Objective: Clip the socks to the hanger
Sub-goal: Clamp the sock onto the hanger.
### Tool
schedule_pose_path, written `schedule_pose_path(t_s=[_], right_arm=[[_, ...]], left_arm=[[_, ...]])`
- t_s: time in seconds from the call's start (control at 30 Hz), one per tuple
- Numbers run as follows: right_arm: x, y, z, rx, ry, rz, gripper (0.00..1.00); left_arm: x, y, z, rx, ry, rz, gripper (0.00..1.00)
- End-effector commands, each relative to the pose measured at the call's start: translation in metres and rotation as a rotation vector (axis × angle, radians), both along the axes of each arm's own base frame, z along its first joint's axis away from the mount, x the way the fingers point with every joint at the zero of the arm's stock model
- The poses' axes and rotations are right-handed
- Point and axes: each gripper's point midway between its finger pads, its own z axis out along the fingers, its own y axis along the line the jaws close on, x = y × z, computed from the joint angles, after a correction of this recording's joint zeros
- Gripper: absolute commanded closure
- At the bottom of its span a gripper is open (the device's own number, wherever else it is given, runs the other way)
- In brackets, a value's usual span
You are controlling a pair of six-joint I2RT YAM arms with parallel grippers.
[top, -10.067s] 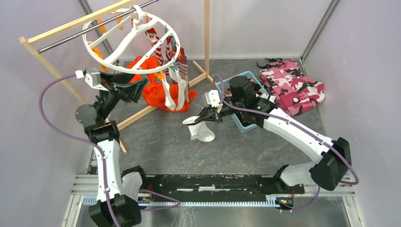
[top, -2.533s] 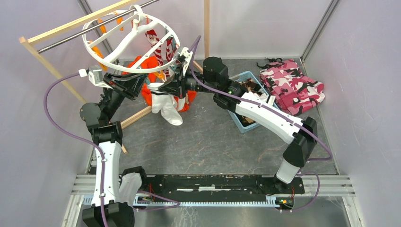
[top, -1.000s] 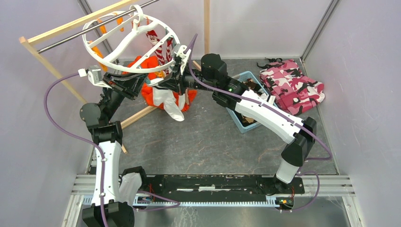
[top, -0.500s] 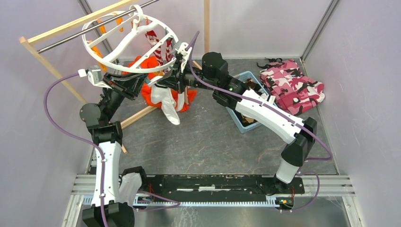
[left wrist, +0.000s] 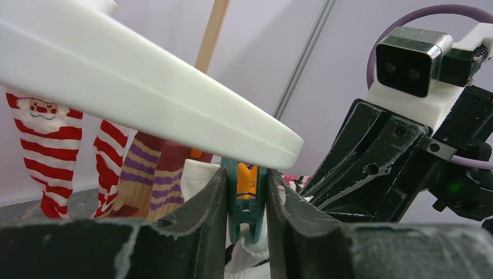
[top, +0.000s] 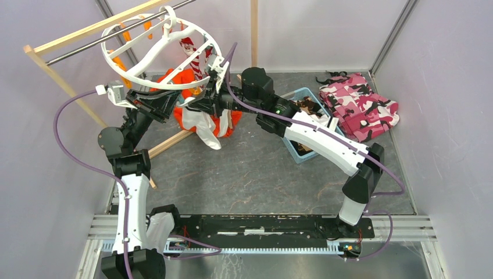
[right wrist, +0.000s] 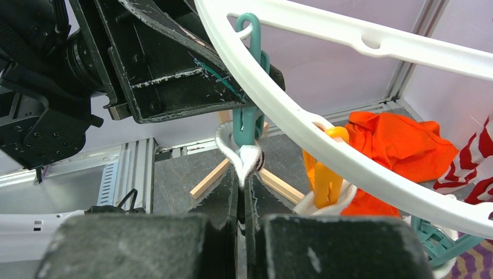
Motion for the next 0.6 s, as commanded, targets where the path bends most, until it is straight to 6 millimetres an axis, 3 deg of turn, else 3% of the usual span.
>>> schedule_pose_path(t_s=[0.0, 0.3, 0.57], right_arm=[[0.003, -0.002, 0.035, 0.068, -0.072, -0.029, 1.00], [0.002, -0.007, 0.059, 0.112, -0.120, -0.042, 1.00], [-0.002, 0.002, 0.038, 0.074, -0.084, -0.014, 1.00]], left_arm=[[-0.012, -0.002, 0.022, -0.015, -0.060, -0.005, 0.95], [-0.008, -0.001, 0.015, 0.000, -0.043, 0.010, 0.95], [-0.009, -0.001, 0.021, -0.002, -0.054, 0.008, 0.95]])
